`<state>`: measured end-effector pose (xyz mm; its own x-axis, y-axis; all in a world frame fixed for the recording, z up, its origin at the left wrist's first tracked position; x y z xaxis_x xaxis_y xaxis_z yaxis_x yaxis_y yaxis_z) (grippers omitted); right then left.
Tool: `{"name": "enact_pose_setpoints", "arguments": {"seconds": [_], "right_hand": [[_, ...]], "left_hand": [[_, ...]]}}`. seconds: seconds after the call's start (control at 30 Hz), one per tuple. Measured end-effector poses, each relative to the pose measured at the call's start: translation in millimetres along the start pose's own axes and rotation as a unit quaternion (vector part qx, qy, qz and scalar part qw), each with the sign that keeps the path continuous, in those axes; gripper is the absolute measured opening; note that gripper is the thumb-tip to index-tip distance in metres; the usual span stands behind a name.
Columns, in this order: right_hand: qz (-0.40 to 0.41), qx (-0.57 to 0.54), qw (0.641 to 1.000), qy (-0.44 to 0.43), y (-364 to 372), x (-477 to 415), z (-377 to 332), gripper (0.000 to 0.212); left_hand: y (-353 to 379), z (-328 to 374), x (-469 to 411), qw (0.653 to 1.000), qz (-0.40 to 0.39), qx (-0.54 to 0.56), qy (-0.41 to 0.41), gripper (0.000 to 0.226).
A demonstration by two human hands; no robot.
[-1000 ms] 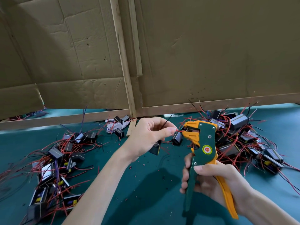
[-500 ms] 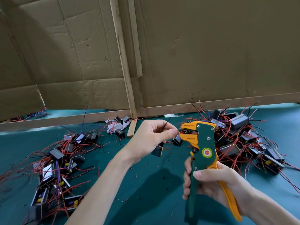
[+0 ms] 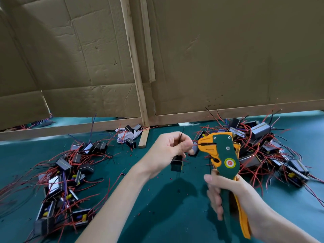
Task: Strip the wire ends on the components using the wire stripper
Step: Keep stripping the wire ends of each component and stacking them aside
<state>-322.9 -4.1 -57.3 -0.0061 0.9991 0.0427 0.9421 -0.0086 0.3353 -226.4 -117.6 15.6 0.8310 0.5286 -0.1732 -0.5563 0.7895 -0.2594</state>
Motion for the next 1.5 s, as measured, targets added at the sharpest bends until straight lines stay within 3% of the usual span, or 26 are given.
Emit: {"name": "enact_pose_setpoints", "arguments": {"seconds": [0.1, 0.23, 0.33, 0.5, 0.7, 1.07, 1.2, 1.5], "right_hand": [[-0.057, -0.136, 0.989, -0.017, 4, -5, -5, 0.046], [-0.050, -0.129, 0.989, -0.058, -9, -9, -15, 0.041], [-0.051, -0.127, 0.989, -0.046, -15, -12, -12, 0.041], [-0.068, -0.103, 0.992, 0.000, -16, -17, -2, 0.046], [-0.128, -0.074, 0.989, 0.008, -9, -13, -4, 0.037], [-0.142, -0.038, 0.989, 0.016, -3, -8, -8, 0.038], [-0.117, -0.017, 0.993, 0.026, -3, -6, -7, 0.042], [0.023, 0.054, 0.998, 0.018, -2, 1, 7, 0.048]], "left_hand": [[4, -14, -2, 0.999, 0.030, 0.037, -0.015, 0.032], [-2, -29, -5, 0.989, 0.021, -0.138, -0.051, 0.033], [-3, -35, -6, 0.979, 0.027, -0.196, -0.050, 0.041], [-16, -13, 0, 0.984, 0.136, -0.102, 0.048, 0.022], [-13, 14, 3, 0.985, 0.109, -0.097, 0.091, 0.012], [-4, 18, 2, 0.986, 0.045, -0.147, 0.063, 0.014], [-7, 20, 4, 0.985, 0.030, -0.162, 0.057, 0.011], [-10, 15, 4, 0.974, 0.009, -0.225, 0.024, 0.015]]}}
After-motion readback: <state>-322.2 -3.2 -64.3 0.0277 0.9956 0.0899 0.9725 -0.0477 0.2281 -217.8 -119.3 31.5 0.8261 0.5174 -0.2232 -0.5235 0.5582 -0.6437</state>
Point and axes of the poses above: each hand's wrist, its own x-axis away from the middle knuckle, its own y-axis out of the palm, z = x × y, the point moved 6 cm from there along -x, towards the middle knuckle, and after that the axes turned 7 degrees about -z, right-handed, at the moved point
